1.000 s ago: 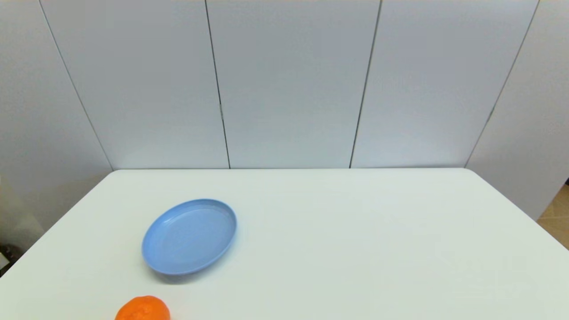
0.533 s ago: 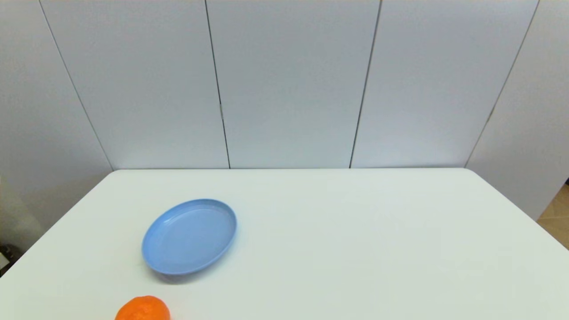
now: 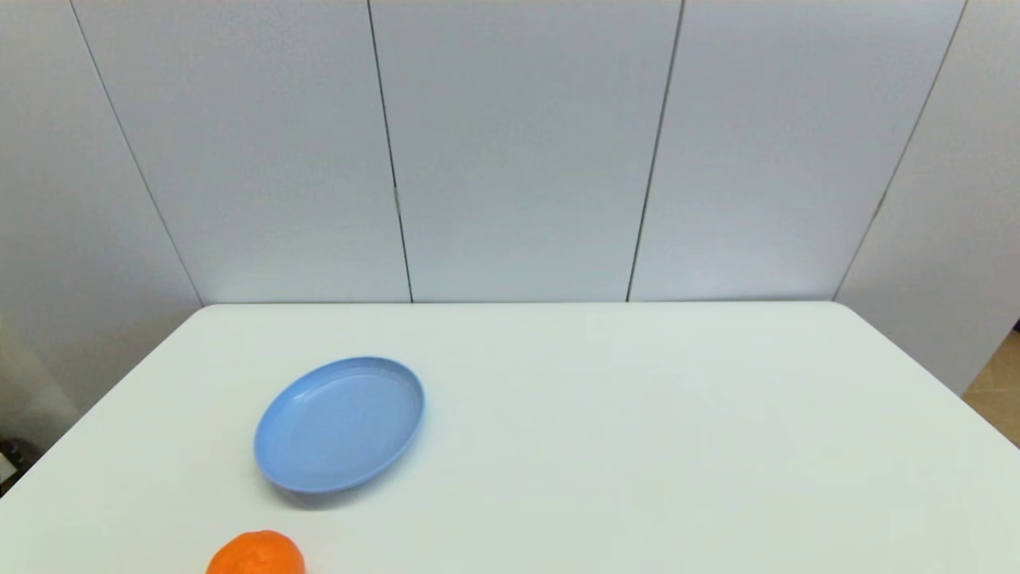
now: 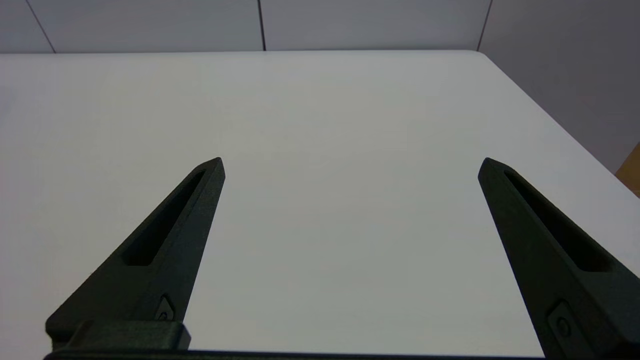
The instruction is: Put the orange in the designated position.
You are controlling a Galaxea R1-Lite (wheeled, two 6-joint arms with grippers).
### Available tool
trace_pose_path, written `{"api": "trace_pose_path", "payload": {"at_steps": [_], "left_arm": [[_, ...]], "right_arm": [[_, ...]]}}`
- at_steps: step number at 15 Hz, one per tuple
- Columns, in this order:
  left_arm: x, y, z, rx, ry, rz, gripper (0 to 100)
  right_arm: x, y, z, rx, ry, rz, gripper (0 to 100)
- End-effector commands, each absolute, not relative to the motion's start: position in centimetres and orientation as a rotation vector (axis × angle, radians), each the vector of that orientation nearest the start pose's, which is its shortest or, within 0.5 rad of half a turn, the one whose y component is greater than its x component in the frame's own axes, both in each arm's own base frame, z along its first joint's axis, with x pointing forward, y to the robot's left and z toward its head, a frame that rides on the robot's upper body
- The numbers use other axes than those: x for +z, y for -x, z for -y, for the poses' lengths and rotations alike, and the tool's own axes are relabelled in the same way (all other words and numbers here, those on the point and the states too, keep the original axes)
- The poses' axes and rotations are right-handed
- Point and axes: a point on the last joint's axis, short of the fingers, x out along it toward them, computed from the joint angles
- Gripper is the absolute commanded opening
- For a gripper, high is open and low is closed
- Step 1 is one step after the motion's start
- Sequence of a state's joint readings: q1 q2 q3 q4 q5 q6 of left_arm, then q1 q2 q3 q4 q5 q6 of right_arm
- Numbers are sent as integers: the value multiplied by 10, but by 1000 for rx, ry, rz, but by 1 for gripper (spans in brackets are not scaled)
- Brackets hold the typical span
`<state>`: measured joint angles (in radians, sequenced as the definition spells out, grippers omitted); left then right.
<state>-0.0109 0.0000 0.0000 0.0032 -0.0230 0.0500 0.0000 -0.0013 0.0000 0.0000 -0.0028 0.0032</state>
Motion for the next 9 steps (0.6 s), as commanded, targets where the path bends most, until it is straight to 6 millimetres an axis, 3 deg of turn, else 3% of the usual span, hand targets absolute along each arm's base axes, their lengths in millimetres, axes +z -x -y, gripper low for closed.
{"api": "trace_pose_path", "payload": {"at_steps": [1, 9], "left_arm": [[75, 23, 0, -34, -51, -4, 100], [75, 23, 0, -34, -51, -4, 100]], "right_arm": [[76, 23, 0, -3, -3, 2, 100], [76, 23, 0, -3, -3, 2, 100]]}}
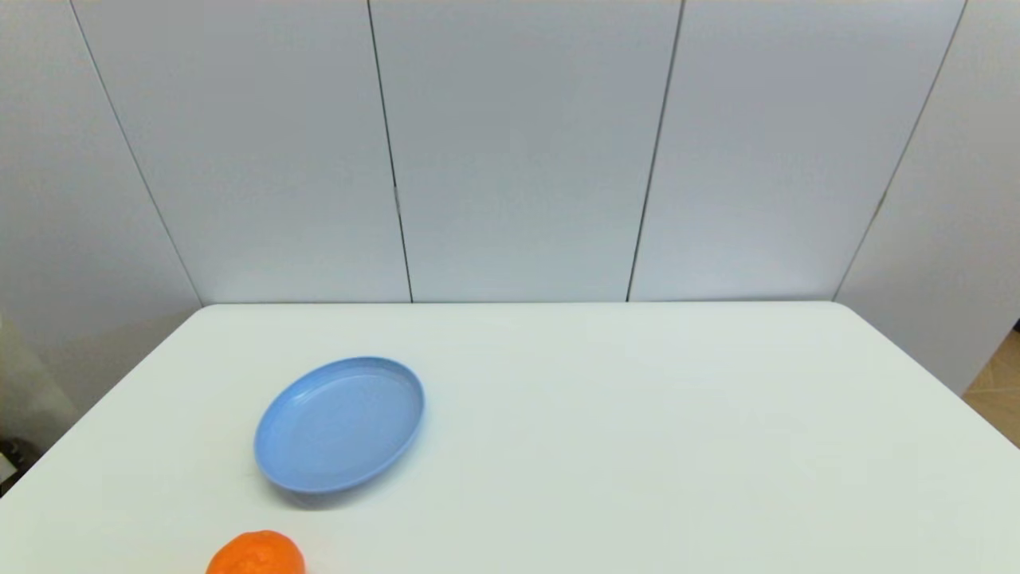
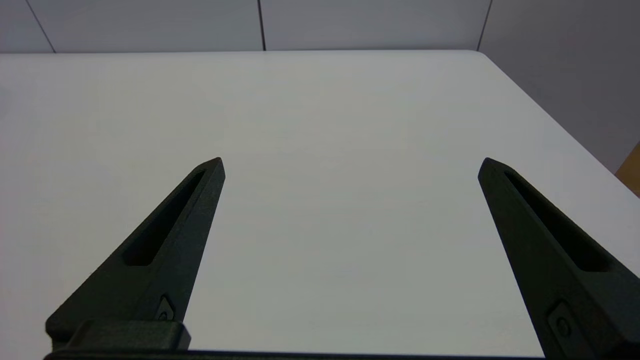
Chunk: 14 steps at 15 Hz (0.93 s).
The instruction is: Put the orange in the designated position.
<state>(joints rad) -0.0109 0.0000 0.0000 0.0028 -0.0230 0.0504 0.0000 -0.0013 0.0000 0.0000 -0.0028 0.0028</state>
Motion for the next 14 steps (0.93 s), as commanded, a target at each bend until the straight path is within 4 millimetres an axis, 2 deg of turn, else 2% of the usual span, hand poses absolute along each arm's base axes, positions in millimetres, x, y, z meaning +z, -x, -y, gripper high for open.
{"api": "trace_pose_path", "payload": {"at_steps": [1, 14], "left_arm": [[75, 23, 0, -34, -51, -4, 100], [75, 23, 0, -34, -51, -4, 100]], "right_arm": [[75, 23, 0, -3, -3, 0, 100], [76, 23, 0, -3, -2, 2, 100]]}}
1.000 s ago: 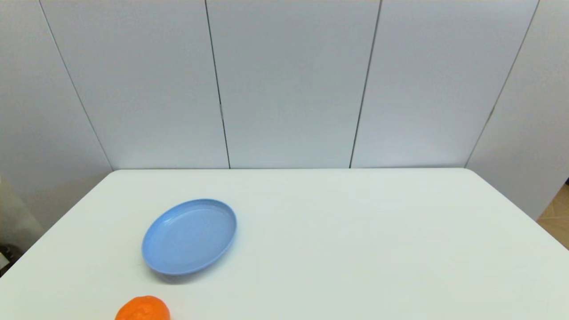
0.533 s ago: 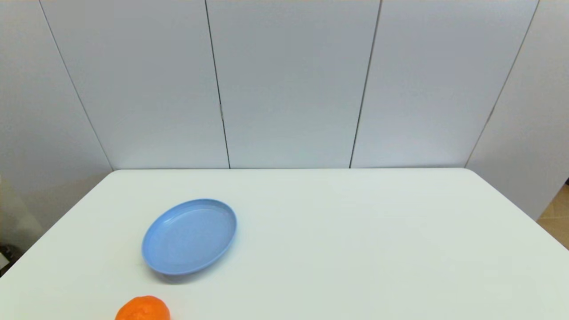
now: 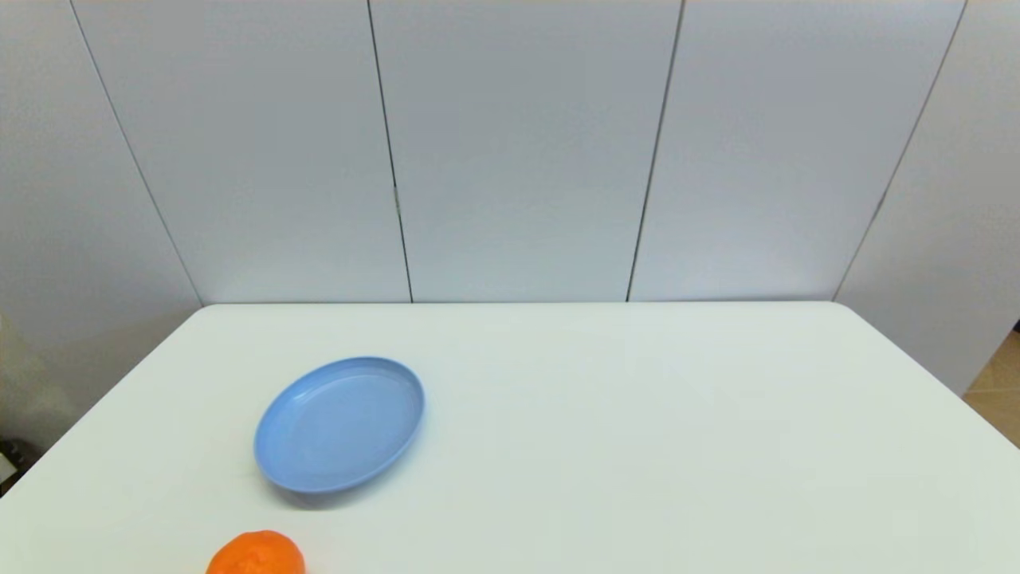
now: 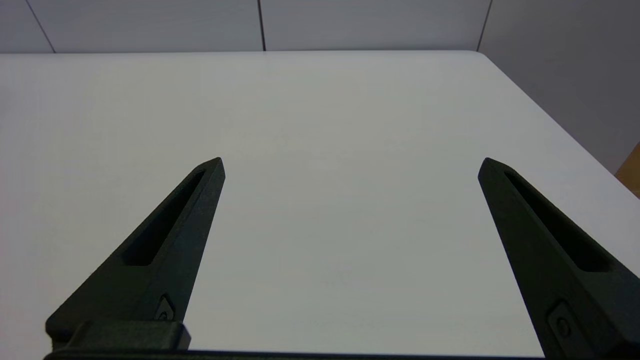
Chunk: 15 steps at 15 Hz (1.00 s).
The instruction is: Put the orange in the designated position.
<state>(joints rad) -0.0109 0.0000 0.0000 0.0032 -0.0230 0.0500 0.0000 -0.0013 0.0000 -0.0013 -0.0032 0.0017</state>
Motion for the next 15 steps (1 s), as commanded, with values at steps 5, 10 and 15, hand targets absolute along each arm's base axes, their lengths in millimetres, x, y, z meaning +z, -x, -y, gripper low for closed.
{"api": "trace_pose_path", "payload": {"at_steps": [5, 10, 15], "left_arm": [[75, 23, 0, -34, -51, -4, 100], [75, 23, 0, -34, -51, -4, 100], [75, 23, 0, -34, -51, -4, 100]], "right_arm": [[75, 23, 0, -3, 0, 0, 100], [75, 23, 0, -17, -6, 0, 100], [75, 23, 1, -23, -15, 0, 100]]}}
